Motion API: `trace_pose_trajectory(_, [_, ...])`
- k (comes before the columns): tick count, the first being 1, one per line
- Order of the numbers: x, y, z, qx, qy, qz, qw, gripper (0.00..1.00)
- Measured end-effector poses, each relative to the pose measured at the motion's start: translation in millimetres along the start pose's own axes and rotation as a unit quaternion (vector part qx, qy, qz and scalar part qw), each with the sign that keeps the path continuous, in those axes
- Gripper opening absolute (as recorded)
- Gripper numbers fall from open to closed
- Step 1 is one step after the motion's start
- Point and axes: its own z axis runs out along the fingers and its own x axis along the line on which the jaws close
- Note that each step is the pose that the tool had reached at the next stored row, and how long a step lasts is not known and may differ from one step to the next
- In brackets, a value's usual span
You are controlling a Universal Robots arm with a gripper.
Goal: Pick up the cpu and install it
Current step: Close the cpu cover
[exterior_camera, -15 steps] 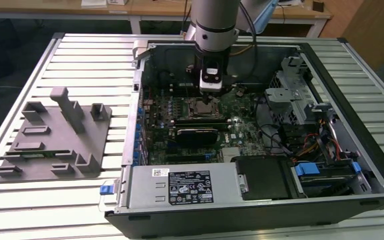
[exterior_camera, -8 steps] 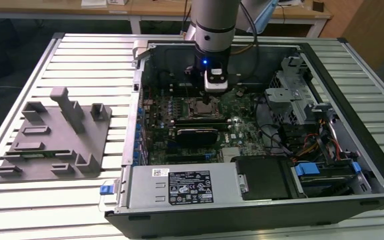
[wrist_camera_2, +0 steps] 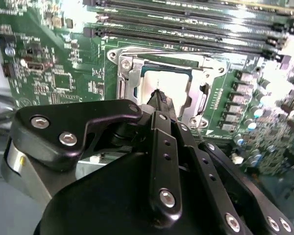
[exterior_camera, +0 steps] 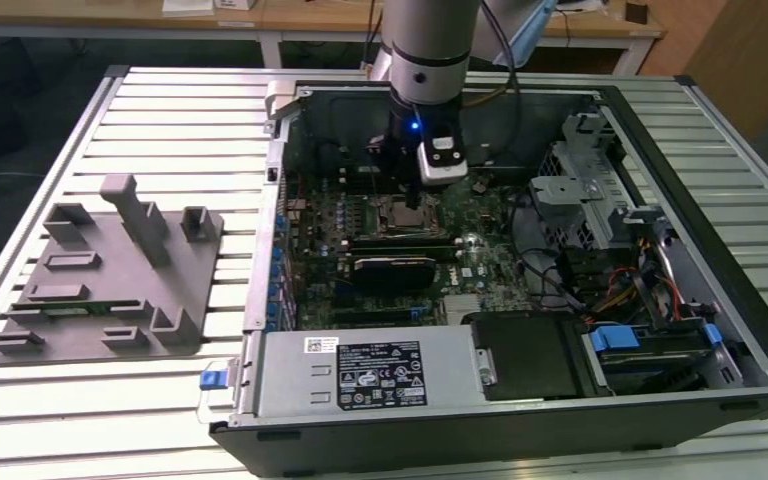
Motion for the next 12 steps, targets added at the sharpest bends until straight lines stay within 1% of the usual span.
trace_pose_trajectory(3, [0.0,0.0,0.3,0.0001,0.0002,-0.028,0.9996,0.11])
trace_pose_trajectory(6, [0.0,0.0,0.6,0.0003,0.0004,-0.055,0.9985,0.11])
trace_pose_trajectory(9, [0.0,0.0,0.8,0.0006,0.0006,-0.082,0.9966,0.11])
trace_pose_trajectory(12, [0.0,0.0,1.1,0.0008,0.0008,-0.109,0.994,0.11])
